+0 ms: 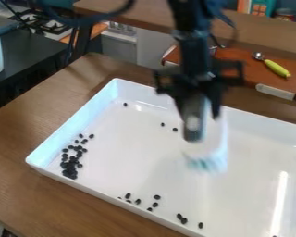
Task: Sweep into pile
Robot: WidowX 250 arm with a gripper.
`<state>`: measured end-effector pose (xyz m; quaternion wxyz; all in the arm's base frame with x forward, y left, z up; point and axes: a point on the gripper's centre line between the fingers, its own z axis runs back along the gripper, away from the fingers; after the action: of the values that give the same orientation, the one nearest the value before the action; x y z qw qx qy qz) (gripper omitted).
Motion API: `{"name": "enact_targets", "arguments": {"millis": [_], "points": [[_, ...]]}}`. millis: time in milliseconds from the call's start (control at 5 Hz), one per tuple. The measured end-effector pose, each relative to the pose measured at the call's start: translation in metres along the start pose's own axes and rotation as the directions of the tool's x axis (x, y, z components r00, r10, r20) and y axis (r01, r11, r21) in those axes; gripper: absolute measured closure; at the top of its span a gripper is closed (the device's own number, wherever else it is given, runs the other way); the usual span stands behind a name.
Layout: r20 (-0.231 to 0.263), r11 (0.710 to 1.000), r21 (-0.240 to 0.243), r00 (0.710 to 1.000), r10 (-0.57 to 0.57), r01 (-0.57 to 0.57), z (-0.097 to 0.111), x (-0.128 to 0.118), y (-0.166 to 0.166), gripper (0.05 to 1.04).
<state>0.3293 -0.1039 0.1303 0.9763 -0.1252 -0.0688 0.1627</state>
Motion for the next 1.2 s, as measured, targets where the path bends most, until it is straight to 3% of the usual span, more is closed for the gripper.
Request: {"name": "enact_targets", "arguments": {"millis": [400,1000,1200], "points": [[-0.023,0.995,0.021,0.995,-0.093,0.094,-0.039,-0.031,-0.051,0.585],[-0.031,0.983,0.083,0.987,-0.16,0.162,-0.067,-0.056,-0.073,0.585],[-0.004,0.982,0.082,0.985,-0.173,0.173,-0.069,-0.055,-0.076,0.585]]}}
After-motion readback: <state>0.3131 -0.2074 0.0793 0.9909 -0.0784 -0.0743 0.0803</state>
